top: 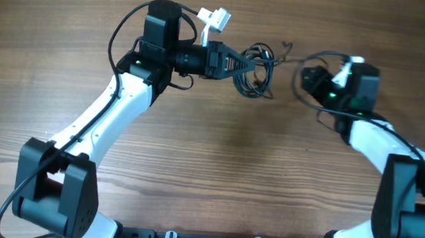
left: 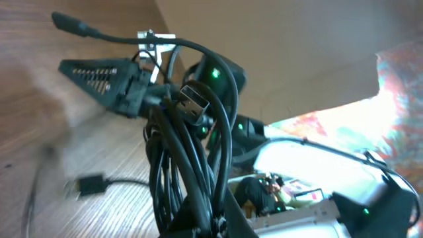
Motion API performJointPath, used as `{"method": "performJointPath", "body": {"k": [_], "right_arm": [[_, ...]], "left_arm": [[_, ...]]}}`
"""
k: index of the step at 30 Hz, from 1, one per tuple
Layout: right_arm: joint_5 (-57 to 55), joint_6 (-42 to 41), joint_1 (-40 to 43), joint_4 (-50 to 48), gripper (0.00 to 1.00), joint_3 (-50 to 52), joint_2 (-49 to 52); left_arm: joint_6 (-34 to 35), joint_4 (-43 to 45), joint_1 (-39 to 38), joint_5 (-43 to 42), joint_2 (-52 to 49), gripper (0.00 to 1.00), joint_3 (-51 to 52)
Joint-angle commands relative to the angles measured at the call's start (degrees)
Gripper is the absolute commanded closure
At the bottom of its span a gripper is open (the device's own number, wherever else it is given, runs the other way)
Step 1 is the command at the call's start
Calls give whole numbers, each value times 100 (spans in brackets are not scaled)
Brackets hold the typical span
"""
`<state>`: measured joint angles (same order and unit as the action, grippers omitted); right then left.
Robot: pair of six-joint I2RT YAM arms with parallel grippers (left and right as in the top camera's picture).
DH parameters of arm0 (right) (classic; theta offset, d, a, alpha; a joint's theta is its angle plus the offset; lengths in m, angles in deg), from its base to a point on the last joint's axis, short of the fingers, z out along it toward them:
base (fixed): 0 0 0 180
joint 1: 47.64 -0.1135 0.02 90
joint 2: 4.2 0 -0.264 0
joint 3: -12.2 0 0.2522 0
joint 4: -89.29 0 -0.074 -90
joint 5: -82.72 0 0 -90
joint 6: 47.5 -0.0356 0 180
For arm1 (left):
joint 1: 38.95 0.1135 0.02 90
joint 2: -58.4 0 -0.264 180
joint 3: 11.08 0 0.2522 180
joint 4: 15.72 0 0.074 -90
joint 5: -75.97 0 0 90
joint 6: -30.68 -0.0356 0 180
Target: Untangle cables
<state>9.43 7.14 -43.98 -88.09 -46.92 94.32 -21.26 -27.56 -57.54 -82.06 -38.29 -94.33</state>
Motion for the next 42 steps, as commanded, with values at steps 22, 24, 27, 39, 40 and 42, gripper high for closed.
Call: {"method": "performJointPath", "body": {"k": [22, 24, 27, 39, 40, 42], "right_arm": [[7228, 2004, -400, -2201, 1, 26, 59], [7340, 2035, -608, -2159, 2, 28, 59], [7318, 2035, -815, -2114, 3, 28, 59], [7250, 2184, -837, -1764, 47, 85, 61], [7152, 2186, -837, -1744, 51, 85, 61], [7049, 2184, -837, -1746, 59, 85, 61]], "left_arm": [[-4859, -3740, -417, 1130, 125, 96, -70], [-4859, -3742, -417, 1064, 125, 96, -70], [-4854, -3735, -413, 1043, 129, 96, -70], [-4813, -3473, -70, 345, 166, 96, -70], [-4765, -3340, -42, 214, 166, 95, -70], [-4572, -3161, -59, 160, 166, 94, -70]]}}
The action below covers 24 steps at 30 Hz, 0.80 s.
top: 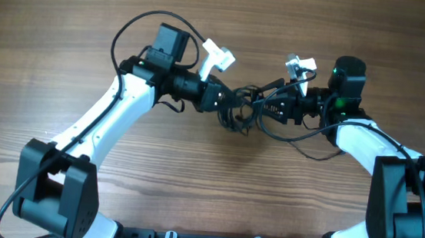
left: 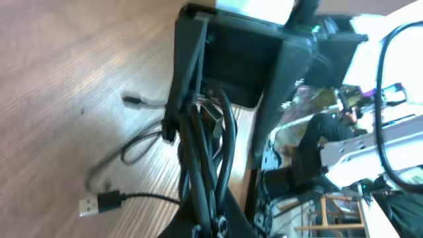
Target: Untangle cables
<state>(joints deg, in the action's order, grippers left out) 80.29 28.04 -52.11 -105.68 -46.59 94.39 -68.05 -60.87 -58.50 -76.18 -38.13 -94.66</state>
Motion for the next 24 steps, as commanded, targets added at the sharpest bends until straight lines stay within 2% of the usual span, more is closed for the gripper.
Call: {"method": "performJointPath", "body": {"k": [1, 2, 4, 5, 7, 8, 9, 10, 13, 14, 16, 18, 21, 23, 24], "right_arm": [[-52, 94, -24, 11, 62, 52, 55], [-52, 96, -24, 7, 66, 52, 55], [-50, 83, -24, 7, 84, 52, 55], [-55, 85, -24, 7, 95, 52, 55], [-208, 15, -17, 7, 95, 52, 55], [-413, -164, -13, 2, 95, 52, 55], [-564, -245, -4, 0, 96, 52, 55], [-691, -297, 4, -2, 96, 52, 55], [-1596, -1182, 109, -17, 96, 52, 55], [-1799, -1392, 146, -33, 96, 52, 55], [-2337, -2037, 223, -63, 96, 52, 55], [-2741, -2680, 229, -59, 96, 52, 55], [-3040, -3228, 229, -63, 96, 52, 55], [-3080, -3178, 229, -79, 96, 52, 55], [-3073, -3045, 229, -79, 96, 52, 55]], "left_arm": [[103, 166, 9, -426, 151, 93, -37], [103, 168, -11, -424, 149, 93, -37], [101, 170, -26, -420, 149, 90, -37], [103, 190, -26, -356, 149, 86, -37], [103, 208, -24, -116, 149, 67, -37], [105, 208, -24, 59, 149, 63, -37], [151, 205, -20, 278, 149, 48, -37], [297, 208, -20, 501, 149, 44, -37], [1235, 280, -20, 1421, 149, 27, -37], [1580, 350, -17, 1692, 149, 24, -37], [2719, 702, -20, 2293, 149, 16, -37], [3530, 1117, -26, 2457, 149, 13, -37], [4035, 1429, -92, 2461, 149, 10, -37], [4234, 1456, -205, 2479, 149, 0, -37], [4264, 1453, -291, 2479, 142, 0, -37]]}}
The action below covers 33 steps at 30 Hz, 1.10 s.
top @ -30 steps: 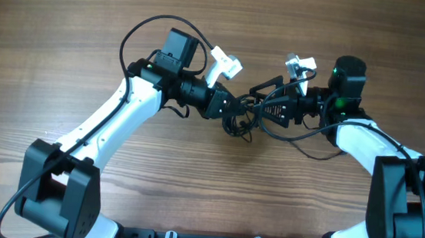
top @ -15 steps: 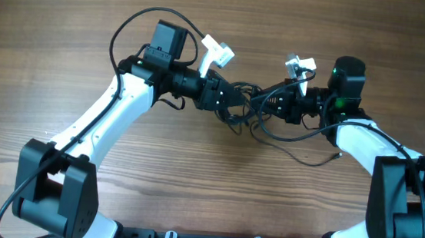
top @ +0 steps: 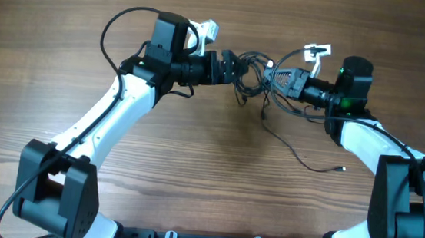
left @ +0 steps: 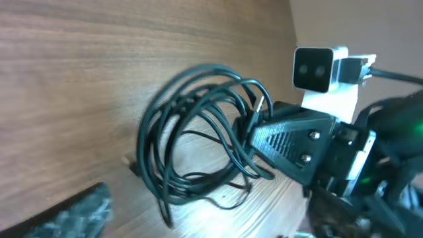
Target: Untangle cables
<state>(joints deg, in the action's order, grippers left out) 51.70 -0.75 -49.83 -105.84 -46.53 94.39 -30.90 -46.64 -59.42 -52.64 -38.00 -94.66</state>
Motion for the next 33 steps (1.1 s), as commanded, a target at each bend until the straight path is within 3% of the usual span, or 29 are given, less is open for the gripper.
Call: {"method": "performJointPath", "body": {"k": [1, 4, 9, 10, 14, 16, 19, 22, 25, 26, 29, 30, 32, 33], "right_arm": [[-192, 15, 2, -63, 96, 46, 55], [-85, 278, 2, -66, 96, 46, 55], [-107, 256, 2, -70, 96, 46, 55], [-107, 251, 2, -70, 96, 46, 55], [-107, -293, 2, -92, 96, 46, 55], [-85, -409, 2, -157, 96, 46, 55], [140, -649, 4, -387, 96, 46, 55], [369, -855, 2, -664, 96, 46, 55], [369, -970, 2, -664, 96, 46, 55], [391, -994, 2, -664, 96, 46, 55], [411, -916, 2, -627, 96, 46, 55], [407, -826, 4, -597, 96, 46, 55], [407, -483, 4, -481, 94, 46, 55], [407, -275, 9, -358, 87, 46, 55]], "left_arm": [[549, 46, -291, 146, 120, 0, -37], [866, 31, -409, 835, 98, 0, -37], [3397, -39, -437, 1698, 96, 0, -37], [3646, -39, -479, 1886, 96, 0, -37], [3652, -63, -802, 2269, 24, 2, -24], [3654, -66, -946, 2310, -59, 12, -15], [3807, -175, -1045, 2396, -227, 37, -13], [4284, -149, -1045, 2441, -450, 37, -13], [4299, 92, -1121, 2444, -590, 37, -13], [4299, 164, -1152, 2465, -616, 42, -13], [4207, 212, -1185, 2706, -640, 78, -13], [3952, 219, -1167, 2761, -634, 96, -15], [2977, 212, -1047, 2752, -562, 96, -15], [2201, 160, -935, 2734, -433, 96, -15]]}}
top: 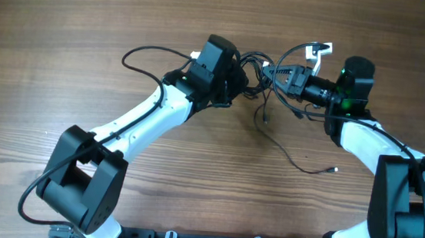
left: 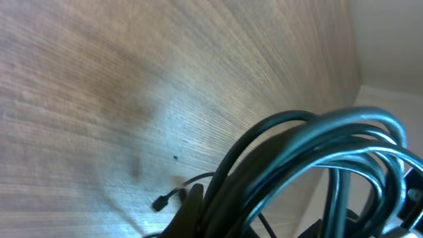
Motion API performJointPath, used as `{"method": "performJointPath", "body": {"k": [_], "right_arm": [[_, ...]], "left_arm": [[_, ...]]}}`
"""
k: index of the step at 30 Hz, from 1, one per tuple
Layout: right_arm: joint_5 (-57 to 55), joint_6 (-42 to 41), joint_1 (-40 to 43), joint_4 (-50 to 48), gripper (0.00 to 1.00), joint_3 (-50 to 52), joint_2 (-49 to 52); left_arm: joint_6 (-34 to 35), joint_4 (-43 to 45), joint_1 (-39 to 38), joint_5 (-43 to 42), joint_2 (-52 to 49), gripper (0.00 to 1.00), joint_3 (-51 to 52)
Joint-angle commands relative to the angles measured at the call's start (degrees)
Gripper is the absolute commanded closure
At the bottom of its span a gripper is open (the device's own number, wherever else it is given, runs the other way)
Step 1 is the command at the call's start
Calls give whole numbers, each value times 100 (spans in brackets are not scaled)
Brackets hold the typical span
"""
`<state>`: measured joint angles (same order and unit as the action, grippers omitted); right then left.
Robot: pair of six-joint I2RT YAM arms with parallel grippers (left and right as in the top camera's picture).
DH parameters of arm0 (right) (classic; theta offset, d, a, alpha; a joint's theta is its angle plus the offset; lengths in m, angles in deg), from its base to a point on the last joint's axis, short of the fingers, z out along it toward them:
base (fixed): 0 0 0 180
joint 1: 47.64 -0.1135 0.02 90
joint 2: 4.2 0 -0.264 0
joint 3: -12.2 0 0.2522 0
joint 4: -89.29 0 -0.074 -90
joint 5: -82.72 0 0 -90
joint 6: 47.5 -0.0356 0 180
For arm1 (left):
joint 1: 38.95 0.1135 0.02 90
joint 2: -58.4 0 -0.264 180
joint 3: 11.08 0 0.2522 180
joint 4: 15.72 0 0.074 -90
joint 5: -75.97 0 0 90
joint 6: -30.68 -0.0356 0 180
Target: Untangle cables
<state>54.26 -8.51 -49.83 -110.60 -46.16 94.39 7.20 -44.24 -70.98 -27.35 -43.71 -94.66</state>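
A tangled bundle of black cables [top: 258,67] hangs between my two grippers at the back middle of the wooden table [top: 67,14]. My left gripper [top: 241,77] is shut on its left side. The right gripper [top: 277,77] is shut on its right side, where a loop [top: 286,54] arcs up. A thin black cable [top: 293,151] trails from the bundle to a small plug [top: 334,170] on the table. In the left wrist view the coils [left: 310,155] fill the frame beside one dark finger [left: 193,206], and a small plug [left: 158,203] lies on the wood.
The left arm's own cable [top: 147,52] loops over the table behind its forearm. The right arm's white wrist camera [top: 320,50] sticks up near the bundle. Both arm bases stand at the front edge.
My left wrist has moved right and turned, now close against the bundle and nearer the right gripper. The coils now fill the left wrist view. The right gripper and the thin cable's plug lie about where they were.
At first my left gripper held the bundle alone, with the right gripper apart at the right. Then both grippers met on the bundle mid-table. Later a thin cable trailed out to the front right while the bundle was held further back, as it still is.
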Motion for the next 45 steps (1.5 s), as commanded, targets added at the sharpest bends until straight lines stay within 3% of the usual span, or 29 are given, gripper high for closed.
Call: {"method": "performJointPath", "body": {"k": [1, 2, 5, 6, 9, 14, 20, 25, 28, 29, 30, 31, 32, 34, 35, 37, 39, 45], "right_arm": [[153, 750, 33, 275, 76, 9, 55], [149, 1029, 72, 422, 61, 9, 55], [44, 1764, 278, 726, 30, 9, 55], [35, 1814, 374, 741, 24, 9, 55], [243, 1784, 621, 693, 21, 9, 52], [1834, 2170, 490, 127, 22, 9, 52], [2173, 2284, 79, -372, 22, 9, 52], [1906, 2404, -258, -411, 37, 9, 52], [1808, 2400, -284, -424, 68, 9, 52], [1759, 2393, -284, -424, 78, 9, 52], [1646, 2363, -284, -424, 92, 9, 52], [1464, 2173, -282, -422, 95, 9, 52], [1239, 1902, -275, -424, 96, 9, 55], [1036, 1700, -256, -424, 96, 9, 55], [931, 1615, -243, -424, 96, 9, 52], [667, 1451, -229, -424, 96, 9, 52], [595, 1456, -229, -426, 96, 9, 52], [597, 1432, -227, -426, 96, 9, 55]], "left_arm": [[-2210, -131, 315, 205, 275, 96, -17], [-2848, -201, 409, 205, 444, 96, -17], [-4557, -551, 560, 208, 949, 96, -17], [-5090, -660, 566, 208, 1082, 96, -17], [-6376, -890, 531, 179, 1311, 96, -17], [-8338, -979, 378, -55, 1305, 96, -15], [-8603, -1032, 326, -354, 1298, 96, -15], [-8559, -1036, 269, -1099, 1296, 96, -15], [-8559, -1043, 111, -1196, 1296, 95, -15], [-8559, -1040, 85, -1196, 1296, 85, -15], [-8555, -1038, 63, -1193, 1296, 65, -15], [-8511, -1036, 63, -1185, 1296, 57, -15], [-8238, -1014, 81, -1032, 1296, 29, -15], [-7499, -863, 114, -498, 1296, 0, -15], [-7079, -780, 125, -195, 1296, 0, -15], [-5434, -538, 192, 492, 1296, 0, -15], [-4037, -518, 280, 509, 1296, 0, -15], [-1281, -887, 308, 323, 1143, 0, -13]]}}
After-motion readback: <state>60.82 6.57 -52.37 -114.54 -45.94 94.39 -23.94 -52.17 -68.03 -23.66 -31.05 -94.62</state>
